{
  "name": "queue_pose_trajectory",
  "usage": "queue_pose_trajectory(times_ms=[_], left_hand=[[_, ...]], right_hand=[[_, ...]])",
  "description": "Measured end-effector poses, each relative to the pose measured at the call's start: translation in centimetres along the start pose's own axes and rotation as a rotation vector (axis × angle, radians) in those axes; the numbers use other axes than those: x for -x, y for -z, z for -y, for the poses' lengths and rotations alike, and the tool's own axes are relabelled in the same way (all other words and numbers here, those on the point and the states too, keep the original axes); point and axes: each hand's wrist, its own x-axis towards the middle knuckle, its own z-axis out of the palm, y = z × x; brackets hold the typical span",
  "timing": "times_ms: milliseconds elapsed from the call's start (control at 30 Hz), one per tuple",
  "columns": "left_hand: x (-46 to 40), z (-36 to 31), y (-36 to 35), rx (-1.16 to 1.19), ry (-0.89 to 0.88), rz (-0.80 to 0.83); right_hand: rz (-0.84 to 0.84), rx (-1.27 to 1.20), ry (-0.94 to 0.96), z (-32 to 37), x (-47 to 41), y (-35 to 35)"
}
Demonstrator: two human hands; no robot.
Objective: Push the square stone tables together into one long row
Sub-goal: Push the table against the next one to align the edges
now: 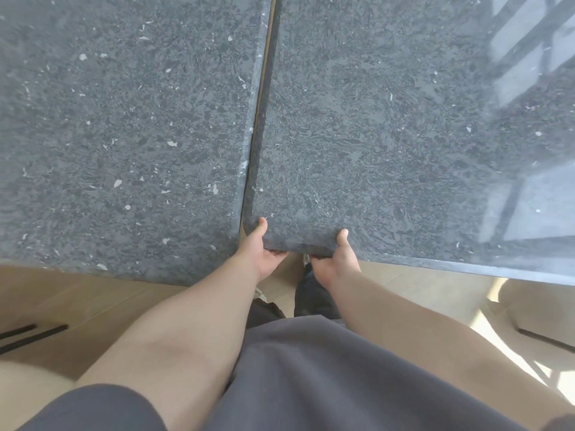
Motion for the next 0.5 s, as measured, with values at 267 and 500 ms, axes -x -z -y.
queue_pose_trajectory(times_ms=[267, 500], left_hand=[[2.5, 6.9, 0.7, 0.067, 0.041, 0.016], [3.1, 10.0, 1.6, 0.087, 0.071, 0.042]], right_hand=[[0.009, 0.096, 0.020, 3.3, 1.5, 5.4], [0.037, 0.101, 0.059, 4.8, 2.8, 8.1]])
